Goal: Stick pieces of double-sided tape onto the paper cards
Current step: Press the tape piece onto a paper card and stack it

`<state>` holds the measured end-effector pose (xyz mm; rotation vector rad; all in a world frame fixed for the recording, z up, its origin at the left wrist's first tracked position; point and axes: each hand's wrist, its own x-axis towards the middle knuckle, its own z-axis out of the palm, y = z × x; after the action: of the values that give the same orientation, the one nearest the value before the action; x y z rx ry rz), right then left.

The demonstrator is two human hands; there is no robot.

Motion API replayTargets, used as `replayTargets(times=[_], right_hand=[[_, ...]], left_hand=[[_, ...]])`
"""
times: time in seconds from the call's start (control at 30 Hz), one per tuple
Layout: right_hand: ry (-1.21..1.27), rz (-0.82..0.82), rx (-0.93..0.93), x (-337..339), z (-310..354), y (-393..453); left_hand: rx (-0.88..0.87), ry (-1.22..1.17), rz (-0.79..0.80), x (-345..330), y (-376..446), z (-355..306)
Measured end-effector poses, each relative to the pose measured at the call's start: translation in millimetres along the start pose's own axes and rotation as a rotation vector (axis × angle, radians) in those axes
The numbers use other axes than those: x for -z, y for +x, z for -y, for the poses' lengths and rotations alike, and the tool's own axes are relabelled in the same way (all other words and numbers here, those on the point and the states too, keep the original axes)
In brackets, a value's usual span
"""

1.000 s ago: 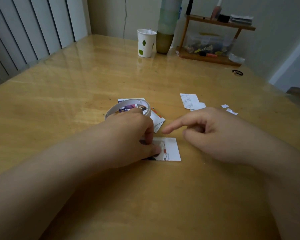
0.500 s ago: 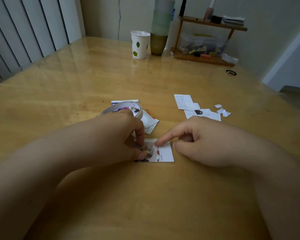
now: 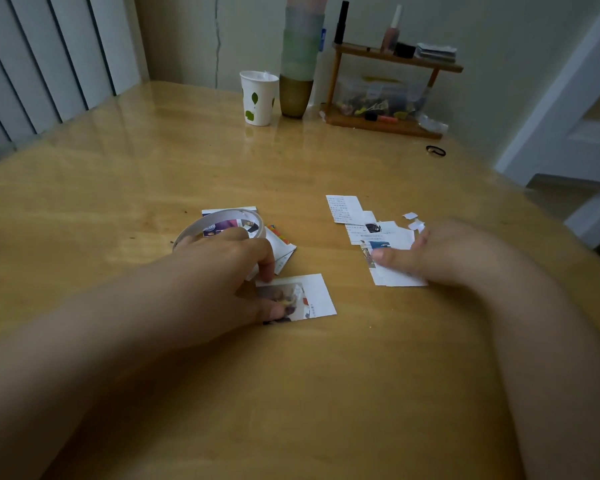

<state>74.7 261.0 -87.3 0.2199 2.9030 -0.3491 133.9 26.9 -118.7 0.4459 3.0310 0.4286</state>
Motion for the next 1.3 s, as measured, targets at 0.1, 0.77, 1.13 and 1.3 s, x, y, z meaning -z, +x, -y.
replayTargets(times=[0.1,0.77,1.13,1.3], right_hand=[[-0.079,-0.006,0.046,-4.7,2.0,0.7],[0.381,-0.114,0.437,-6.3,4.4,-5.2],[0.528,-0.108,0.512,-9.8,6.3,-0.8],[0.479,-0.138,0.512,-9.2,6.8,-1.3]], left_hand=[[-0.023,-0.005,-0.004,-1.0,-0.1,0.8],[-0.036,-0.03,-0.015,-1.6,-0.2,4.2],[-0.025,-0.021,-0.018,-0.8,-0.9,2.4],[-0.021,-0.039,-0.013,0.1,-1.2,2.1]])
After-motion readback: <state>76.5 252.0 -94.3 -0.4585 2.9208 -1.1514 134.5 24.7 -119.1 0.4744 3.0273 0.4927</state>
